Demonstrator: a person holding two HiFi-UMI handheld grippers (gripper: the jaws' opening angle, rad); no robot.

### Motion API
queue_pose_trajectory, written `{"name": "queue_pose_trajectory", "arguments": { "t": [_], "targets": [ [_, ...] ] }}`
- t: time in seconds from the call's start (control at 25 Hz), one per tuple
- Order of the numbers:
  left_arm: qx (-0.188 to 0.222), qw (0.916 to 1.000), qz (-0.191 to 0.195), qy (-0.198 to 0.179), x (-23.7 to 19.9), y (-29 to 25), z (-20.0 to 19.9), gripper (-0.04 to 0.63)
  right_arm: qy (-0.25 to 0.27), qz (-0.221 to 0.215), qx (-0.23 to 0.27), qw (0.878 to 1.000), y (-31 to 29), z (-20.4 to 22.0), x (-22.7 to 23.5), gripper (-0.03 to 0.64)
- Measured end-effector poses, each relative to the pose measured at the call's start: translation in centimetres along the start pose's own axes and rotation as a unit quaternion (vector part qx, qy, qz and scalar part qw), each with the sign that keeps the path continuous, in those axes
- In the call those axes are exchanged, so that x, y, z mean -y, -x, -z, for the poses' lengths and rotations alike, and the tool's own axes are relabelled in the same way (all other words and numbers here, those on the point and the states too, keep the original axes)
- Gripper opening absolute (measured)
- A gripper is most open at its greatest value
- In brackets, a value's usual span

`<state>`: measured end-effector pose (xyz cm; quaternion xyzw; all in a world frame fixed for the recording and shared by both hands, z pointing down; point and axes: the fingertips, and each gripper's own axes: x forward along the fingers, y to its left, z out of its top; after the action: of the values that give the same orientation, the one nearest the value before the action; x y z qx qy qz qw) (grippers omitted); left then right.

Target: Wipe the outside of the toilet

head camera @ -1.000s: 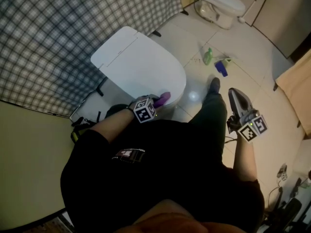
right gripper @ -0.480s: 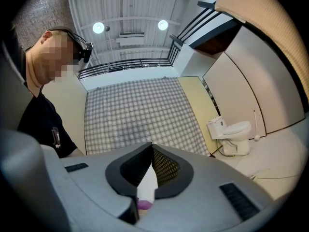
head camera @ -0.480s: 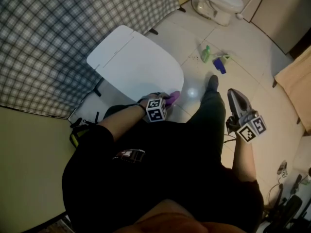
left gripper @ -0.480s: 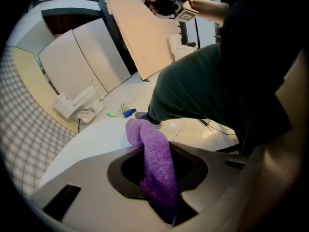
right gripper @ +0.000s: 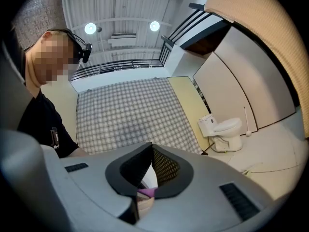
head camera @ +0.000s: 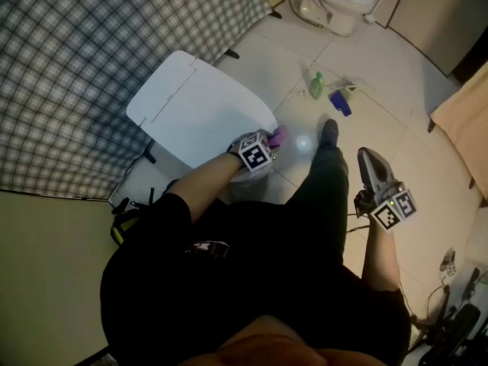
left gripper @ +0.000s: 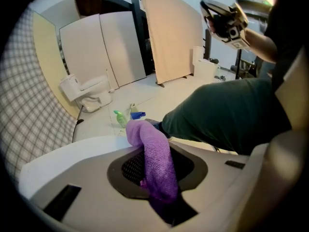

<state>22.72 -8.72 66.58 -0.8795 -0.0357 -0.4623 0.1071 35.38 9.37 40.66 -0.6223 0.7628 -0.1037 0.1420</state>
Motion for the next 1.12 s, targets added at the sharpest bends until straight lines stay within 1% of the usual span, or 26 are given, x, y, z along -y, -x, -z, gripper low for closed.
{"name": "queue_pose_trajectory", "arguments": {
  "t": [0.12, 0.2, 0.28, 0.4, 0.52, 0.6, 0.68, 0.8, 0.92, 1.0, 1.04, 1.12],
  "targets": [
    [0.011, 0.9994, -0.002, 0.034, -3.4, -1.3, -0.9, 0.091, -0.005, 0.012, -0.004, 1.000, -0.1, 0.1, 1.8, 0.003],
    [0.011, 0.9991, -0.007, 0.040, -6.2, -1.7, -1.3, 0.091, -0.010, 0.021, -0.008, 1.000, -0.3, 0.3, 3.0, 0.003],
    [0.002, 0.9990, -0.017, 0.041, -9.3, -1.8, -0.8, 0.091, -0.016, 0.030, -0.015, 0.999, -0.6, 0.7, 4.2, 0.003],
    [-0.011, 0.9976, -0.037, 0.057, -14.6, -1.6, 0.6, 0.091, -0.024, 0.043, -0.034, 0.998, -1.3, 1.7, 5.9, 0.003],
    [-0.027, 0.9948, -0.066, 0.072, -21.0, -0.8, 2.9, 0.091, -0.030, 0.050, -0.058, 0.997, -2.9, 2.9, 7.2, 0.003],
    [-0.030, 0.9914, -0.084, 0.095, -25.7, 0.1, 4.8, 0.091, -0.035, 0.054, -0.073, 0.995, -4.1, 3.6, 7.9, 0.003],
    [-0.029, 0.9849, -0.106, 0.134, -30.6, 1.2, 7.1, 0.091, -0.040, 0.060, -0.092, 0.993, -5.3, 4.5, 9.0, 0.003],
    [-0.009, 0.9694, -0.140, 0.201, -38.1, 3.1, 10.3, 0.091, -0.050, 0.068, -0.119, 0.989, -7.2, 6.1, 10.5, 0.003],
    [0.012, 0.9539, -0.171, 0.246, -45.1, 5.0, 13.3, 0.091, -0.051, 0.071, -0.136, 0.987, -9.7, 7.6, 11.3, 0.003],
    [0.017, 0.9432, -0.191, 0.271, -48.7, 6.2, 15.6, 0.091, -0.042, 0.065, -0.143, 0.987, -11.6, 8.0, 11.4, 0.003],
    [0.024, 0.9381, -0.194, 0.286, -50.0, 6.6, 16.6, 0.091, -0.036, 0.059, -0.145, 0.987, -12.5, 8.2, 11.3, 0.003],
    [0.059, 0.9262, -0.185, 0.323, -52.1, 7.5, 17.8, 0.091, -0.029, 0.047, -0.142, 0.988, -14.4, 8.4, 11.2, 0.003]
  ]
}}
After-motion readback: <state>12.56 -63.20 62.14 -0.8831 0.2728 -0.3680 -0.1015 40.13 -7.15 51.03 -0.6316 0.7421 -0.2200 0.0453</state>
